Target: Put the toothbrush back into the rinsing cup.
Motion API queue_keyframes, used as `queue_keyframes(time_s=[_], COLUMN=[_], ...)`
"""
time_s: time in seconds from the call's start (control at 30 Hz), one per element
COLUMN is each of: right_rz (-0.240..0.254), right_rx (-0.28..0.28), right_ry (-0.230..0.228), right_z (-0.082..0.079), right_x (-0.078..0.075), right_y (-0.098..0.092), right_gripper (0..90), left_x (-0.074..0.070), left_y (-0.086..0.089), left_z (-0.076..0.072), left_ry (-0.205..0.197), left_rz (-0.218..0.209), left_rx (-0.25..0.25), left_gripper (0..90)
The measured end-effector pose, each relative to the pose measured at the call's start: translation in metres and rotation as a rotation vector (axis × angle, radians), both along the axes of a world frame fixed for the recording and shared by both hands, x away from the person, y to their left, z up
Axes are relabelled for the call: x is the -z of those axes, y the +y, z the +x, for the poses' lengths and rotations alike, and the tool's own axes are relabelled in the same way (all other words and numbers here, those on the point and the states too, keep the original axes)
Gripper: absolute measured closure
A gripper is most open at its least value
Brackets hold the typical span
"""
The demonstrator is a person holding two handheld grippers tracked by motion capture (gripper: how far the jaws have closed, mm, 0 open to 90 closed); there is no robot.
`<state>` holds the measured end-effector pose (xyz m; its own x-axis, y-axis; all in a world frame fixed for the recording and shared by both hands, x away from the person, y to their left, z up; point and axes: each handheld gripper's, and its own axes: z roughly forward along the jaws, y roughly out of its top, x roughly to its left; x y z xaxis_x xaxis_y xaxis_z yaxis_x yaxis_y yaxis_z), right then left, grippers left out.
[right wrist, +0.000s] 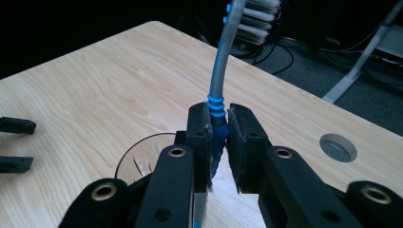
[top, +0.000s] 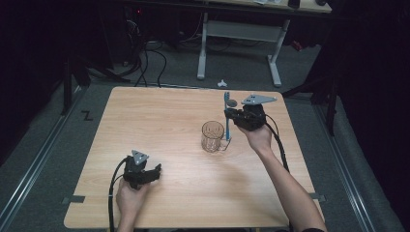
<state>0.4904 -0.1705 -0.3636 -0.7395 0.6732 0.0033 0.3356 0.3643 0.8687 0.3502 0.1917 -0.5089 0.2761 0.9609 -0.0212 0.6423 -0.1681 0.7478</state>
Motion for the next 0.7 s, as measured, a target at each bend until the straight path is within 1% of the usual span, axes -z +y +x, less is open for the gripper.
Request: queue_keyframes(time_s=[0.5,0.7], right_rz=[0.008,0.010], right_rx=[0.005,0.006], right_ry=[0.002,-0.004], right_z=[-0.0071,-0.0097], right_x=[0.0019,0.0027], right_y=[-0.0067,-0.0088], right_gripper=[79.5,79.5], left_x=[0.0000,0.0000], left_y=[0.0002,0.0001], left_z=[0.0000,0.0000], left_ry=[-0.001,0.000], left_rz=[-0.002,-0.002], left_rx=[0.000,0.000], left_gripper=[26.8,26.8])
